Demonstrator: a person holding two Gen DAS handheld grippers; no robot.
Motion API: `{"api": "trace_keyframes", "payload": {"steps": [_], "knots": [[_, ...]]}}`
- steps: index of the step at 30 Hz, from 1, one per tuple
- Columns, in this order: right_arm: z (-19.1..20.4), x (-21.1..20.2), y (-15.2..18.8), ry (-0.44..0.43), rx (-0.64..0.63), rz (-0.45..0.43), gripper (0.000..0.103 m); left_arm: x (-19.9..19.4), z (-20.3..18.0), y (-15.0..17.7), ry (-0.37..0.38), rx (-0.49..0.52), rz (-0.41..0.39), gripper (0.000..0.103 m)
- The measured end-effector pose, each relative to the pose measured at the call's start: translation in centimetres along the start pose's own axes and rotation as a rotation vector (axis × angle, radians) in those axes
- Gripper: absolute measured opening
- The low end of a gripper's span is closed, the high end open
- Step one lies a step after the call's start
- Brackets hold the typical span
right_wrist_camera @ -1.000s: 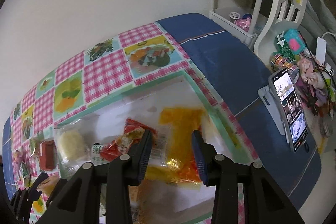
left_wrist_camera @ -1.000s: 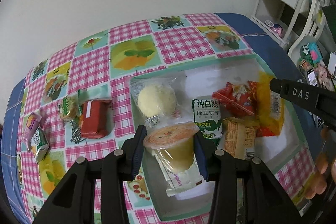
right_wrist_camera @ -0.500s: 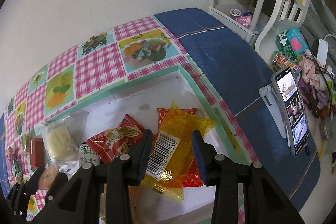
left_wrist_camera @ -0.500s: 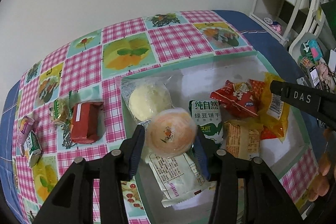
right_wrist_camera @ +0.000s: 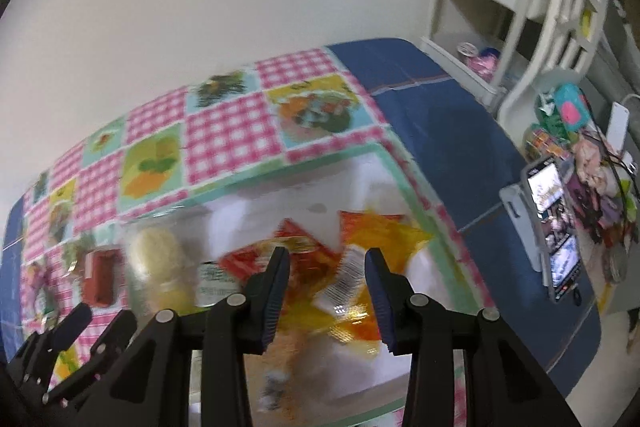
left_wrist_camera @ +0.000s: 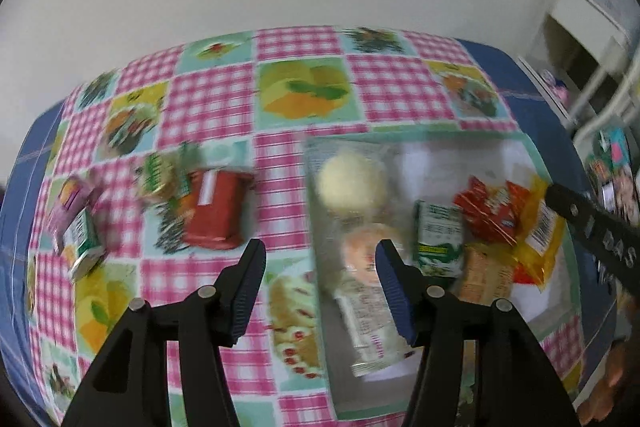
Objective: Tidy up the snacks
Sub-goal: 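Open both tools to release the cup and bag into the tray, then move both tools back over the remaining snacks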
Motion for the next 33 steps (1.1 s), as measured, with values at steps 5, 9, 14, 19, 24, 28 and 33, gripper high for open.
{"api": "trace_keyframes", "payload": {"steps": [5,9,14,19,24,28,33], "knots": [[3.2,-0.6,1.1,-0.006,-0.068,0.000,0.043,-1.0,3.9,0.2,-0.018,-0.095,-0.014,0.058],[5.5,-0.6,2.1,-0.019,-0.122,0.010,0.043,-1.9,6.5,0.3,-0.036,-0.148,-0.033,0.058],[7.3,-0.1,3.4,-0.022,-0.162,0.033,0.043,-2.3,7.8,0.3,-0.043,-0.177,-0.046,0.058],[8.2,0.0,3.6,-0.023,-0.186,0.035,0.043,-2.1,7.8,0.5,-0.034,-0.183,-0.034,0.058],[8.0,0.8,3.6,-0.044,-0.166,0.066,0.069,-1.6,7.8,0.6,-0.027,-0.185,-0.011,0.058],[7.7,1.4,3.6,-0.052,-0.148,0.085,0.083,-1.0,8.0,0.7,-0.020,-0.188,0.012,0.058],[7.8,1.7,3.7,-0.055,-0.151,0.085,0.101,-0.5,8.7,0.8,-0.029,-0.208,0.026,0.078]]}}
Point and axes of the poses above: each gripper's, at about its wrist camera, not at the fingertips, and x roughly the way its jaws point, z to its left, y to its underside, the point moved 3 cm from there along x, roughly the way its jaws point, and after that the axes turned 12 degrees about z, right-handed, at the moved point
